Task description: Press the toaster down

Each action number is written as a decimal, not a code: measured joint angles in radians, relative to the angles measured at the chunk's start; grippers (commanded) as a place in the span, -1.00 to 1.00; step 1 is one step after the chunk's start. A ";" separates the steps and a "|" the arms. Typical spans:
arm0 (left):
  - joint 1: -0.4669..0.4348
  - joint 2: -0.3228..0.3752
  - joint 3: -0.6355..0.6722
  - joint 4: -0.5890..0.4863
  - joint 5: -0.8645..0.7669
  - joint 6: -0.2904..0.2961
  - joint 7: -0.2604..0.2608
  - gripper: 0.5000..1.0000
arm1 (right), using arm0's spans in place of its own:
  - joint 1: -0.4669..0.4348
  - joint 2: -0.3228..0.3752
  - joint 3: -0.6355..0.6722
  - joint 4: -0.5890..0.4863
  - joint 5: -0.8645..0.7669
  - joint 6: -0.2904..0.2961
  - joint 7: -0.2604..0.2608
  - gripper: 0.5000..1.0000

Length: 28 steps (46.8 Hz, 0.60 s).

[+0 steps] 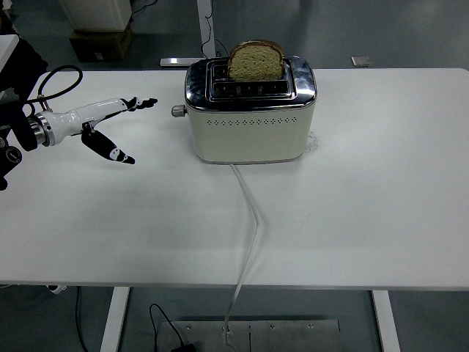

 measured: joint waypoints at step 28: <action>0.005 -0.037 0.002 0.004 -0.001 0.002 0.005 1.00 | 0.000 0.000 0.000 0.000 0.000 0.000 0.000 0.99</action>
